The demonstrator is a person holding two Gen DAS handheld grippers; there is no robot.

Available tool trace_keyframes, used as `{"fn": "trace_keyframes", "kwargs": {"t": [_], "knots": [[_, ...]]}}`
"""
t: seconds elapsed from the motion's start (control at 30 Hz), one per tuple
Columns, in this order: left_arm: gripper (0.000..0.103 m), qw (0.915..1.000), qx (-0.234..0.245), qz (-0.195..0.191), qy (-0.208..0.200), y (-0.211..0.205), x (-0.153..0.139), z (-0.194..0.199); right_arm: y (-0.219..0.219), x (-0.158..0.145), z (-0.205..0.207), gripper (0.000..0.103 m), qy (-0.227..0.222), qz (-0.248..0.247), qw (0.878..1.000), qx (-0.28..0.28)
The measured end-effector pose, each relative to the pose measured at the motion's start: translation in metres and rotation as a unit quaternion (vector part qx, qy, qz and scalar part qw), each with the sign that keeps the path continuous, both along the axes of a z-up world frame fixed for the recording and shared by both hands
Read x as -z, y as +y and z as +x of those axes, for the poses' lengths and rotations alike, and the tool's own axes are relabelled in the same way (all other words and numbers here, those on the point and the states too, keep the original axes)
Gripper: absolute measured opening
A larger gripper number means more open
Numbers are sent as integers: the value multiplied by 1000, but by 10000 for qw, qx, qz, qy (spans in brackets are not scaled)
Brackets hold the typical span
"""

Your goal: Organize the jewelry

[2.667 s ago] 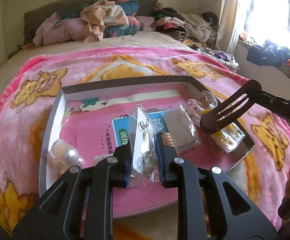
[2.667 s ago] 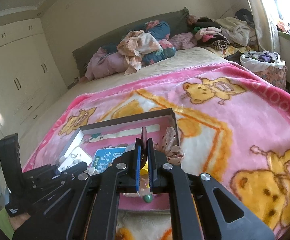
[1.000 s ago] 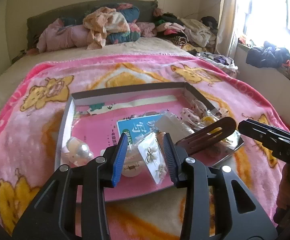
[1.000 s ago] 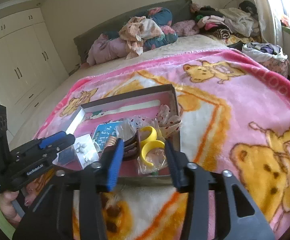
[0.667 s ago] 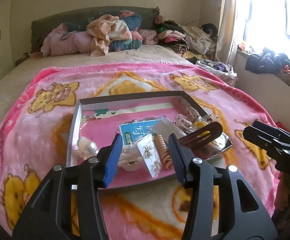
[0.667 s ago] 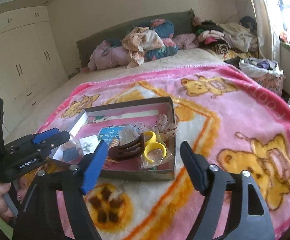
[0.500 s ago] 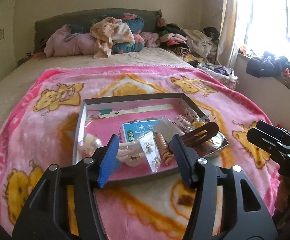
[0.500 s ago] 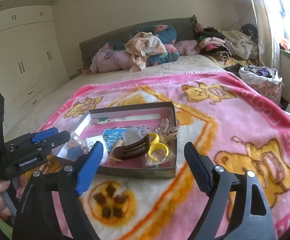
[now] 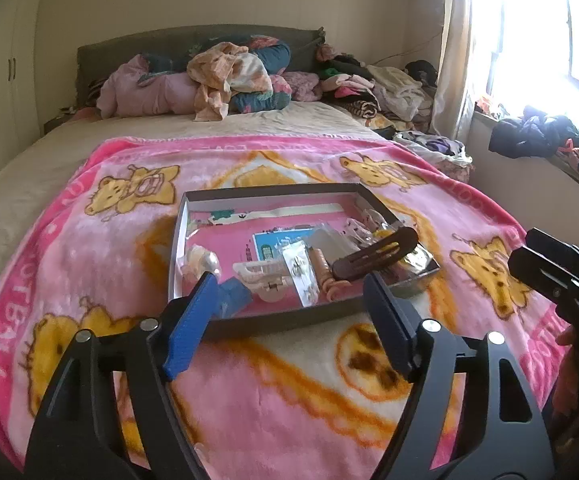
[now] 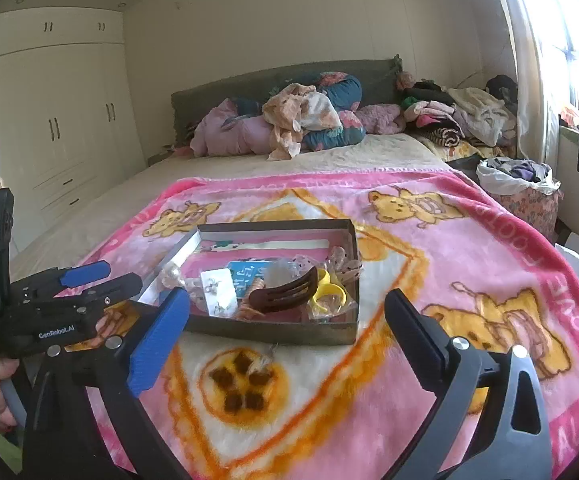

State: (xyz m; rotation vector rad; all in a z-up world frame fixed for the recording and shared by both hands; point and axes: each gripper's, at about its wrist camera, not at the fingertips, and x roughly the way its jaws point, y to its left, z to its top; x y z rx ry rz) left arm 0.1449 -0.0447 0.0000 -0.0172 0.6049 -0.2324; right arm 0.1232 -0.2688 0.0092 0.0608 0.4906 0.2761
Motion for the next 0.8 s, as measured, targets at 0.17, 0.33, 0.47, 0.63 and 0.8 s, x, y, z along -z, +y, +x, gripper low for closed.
{"fn": "trace_keyframes", "kwargs": {"t": [0.17, 0.33, 0.47, 0.63, 0.8], "knots": [[78, 10000, -15, -8, -17, 1, -1, -10, 2, -2, -9, 96, -74, -41, 10000, -15], [90, 10000, -22, 24, -93, 1, -3, -20, 3, -4, -17, 96, -156, -70, 9999, -15], [91, 9998, -26, 27, -189, 1, -6, -29, 3, -4, -22, 96, -209, -76, 9998, 0], [91, 9996, -86, 47, -269, 2, -7, -39, 2, -2, -30, 96, -289, -96, 9995, 30], [91, 9993, -118, 4, -355, 2, -3, -52, 1, 0, -36, 96, -335, -96, 9994, 43]]}}
